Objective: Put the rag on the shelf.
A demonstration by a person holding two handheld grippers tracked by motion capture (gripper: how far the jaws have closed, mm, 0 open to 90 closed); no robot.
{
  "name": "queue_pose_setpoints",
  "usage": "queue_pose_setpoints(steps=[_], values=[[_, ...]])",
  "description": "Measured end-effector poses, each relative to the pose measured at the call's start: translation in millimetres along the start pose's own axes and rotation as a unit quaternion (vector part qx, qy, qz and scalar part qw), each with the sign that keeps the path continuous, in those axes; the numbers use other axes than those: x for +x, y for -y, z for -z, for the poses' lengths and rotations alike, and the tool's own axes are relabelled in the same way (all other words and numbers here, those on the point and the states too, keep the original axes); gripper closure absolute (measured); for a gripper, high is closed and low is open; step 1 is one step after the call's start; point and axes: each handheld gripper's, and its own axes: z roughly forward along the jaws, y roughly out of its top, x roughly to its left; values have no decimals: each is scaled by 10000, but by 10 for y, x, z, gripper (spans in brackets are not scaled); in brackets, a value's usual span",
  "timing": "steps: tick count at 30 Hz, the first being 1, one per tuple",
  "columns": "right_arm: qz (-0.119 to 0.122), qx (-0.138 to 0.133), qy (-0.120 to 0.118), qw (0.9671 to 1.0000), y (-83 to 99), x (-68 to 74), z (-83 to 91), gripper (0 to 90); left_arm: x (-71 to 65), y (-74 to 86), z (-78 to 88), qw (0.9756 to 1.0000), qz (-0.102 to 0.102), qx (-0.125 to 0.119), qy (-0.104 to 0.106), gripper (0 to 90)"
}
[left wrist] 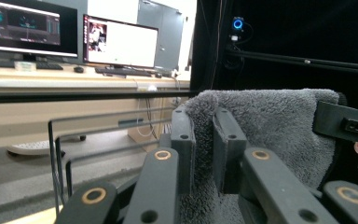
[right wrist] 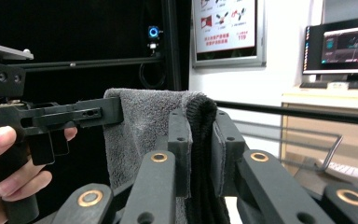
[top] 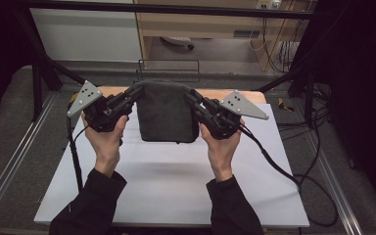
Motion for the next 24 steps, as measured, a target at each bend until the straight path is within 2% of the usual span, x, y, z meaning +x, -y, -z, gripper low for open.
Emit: queue_pose_setpoints(steps=[9,13,24], values=[[110,-157,104,9998,-233,-49,-79,809,9,-205,-102,9997,20,-244,10,803],[88,-257,116,9996,-312,-57,-126,809,29,-284,-137,9994,60,-353,0,803],[197,-461,165,9986,-525,-103,-237,809,61,-512,-233,9985,12,-555,-23,803]])
